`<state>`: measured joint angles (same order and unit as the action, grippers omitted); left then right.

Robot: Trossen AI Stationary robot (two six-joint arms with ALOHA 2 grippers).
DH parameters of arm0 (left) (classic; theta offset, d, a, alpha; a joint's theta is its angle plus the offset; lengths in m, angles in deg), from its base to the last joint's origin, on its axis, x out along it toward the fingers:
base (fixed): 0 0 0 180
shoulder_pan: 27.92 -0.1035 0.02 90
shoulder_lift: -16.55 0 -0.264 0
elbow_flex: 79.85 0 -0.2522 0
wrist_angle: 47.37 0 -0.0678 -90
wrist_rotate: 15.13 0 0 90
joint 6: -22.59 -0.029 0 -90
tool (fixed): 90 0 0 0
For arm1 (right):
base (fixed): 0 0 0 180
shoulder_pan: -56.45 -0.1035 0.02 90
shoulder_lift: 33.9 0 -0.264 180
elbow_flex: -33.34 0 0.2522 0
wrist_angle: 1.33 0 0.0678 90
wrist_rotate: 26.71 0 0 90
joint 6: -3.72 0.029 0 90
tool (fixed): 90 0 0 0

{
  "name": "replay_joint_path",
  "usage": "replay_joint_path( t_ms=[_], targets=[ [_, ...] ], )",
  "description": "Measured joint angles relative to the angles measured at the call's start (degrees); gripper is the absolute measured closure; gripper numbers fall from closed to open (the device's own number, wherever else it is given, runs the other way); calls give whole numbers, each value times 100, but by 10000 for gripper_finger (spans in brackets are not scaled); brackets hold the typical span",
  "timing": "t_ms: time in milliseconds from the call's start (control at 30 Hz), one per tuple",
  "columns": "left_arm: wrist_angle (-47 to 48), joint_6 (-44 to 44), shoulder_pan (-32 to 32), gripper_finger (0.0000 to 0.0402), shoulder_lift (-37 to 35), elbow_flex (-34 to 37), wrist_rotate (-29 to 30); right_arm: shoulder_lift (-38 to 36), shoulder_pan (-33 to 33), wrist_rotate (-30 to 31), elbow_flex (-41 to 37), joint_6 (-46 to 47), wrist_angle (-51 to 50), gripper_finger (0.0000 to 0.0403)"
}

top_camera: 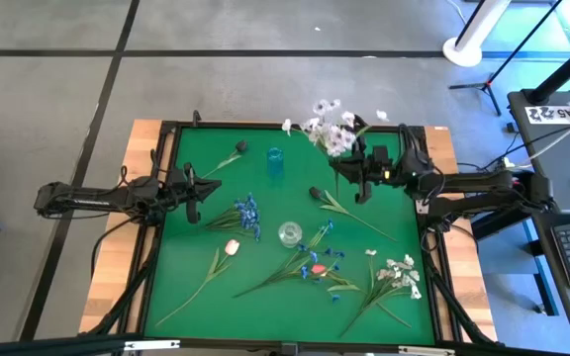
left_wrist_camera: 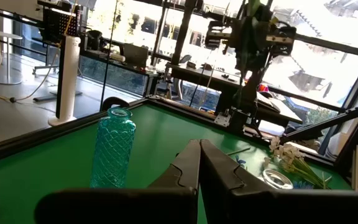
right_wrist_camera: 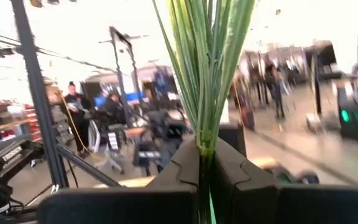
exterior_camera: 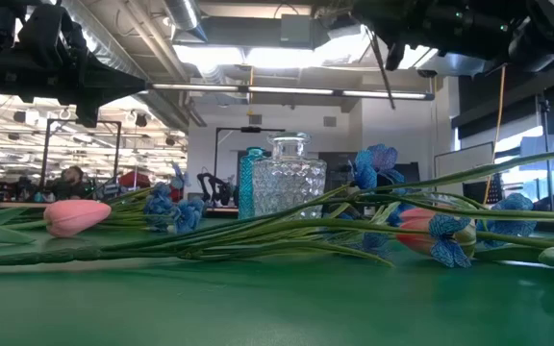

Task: Sort flowers into vase by color
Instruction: Put the top white flowers into the blue vase

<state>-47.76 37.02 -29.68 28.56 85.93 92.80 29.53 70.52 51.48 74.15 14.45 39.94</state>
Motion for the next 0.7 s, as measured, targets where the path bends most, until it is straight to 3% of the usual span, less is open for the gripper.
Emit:
replay_joint_path(
  t_ms=[167, 367, 700],
  targets=[
    [2, 0, 0, 401, -2, 1, -1, 823, -265, 458, -9, -505, 1200, 378],
    [0, 0, 0, 401, -2, 0, 1, 2133, 76, 595, 367, -498, 3052, 385],
    [2, 0, 0, 401, -2, -1, 1, 3919, 837, -475, 2530, -278, 2543, 381]
  ],
)
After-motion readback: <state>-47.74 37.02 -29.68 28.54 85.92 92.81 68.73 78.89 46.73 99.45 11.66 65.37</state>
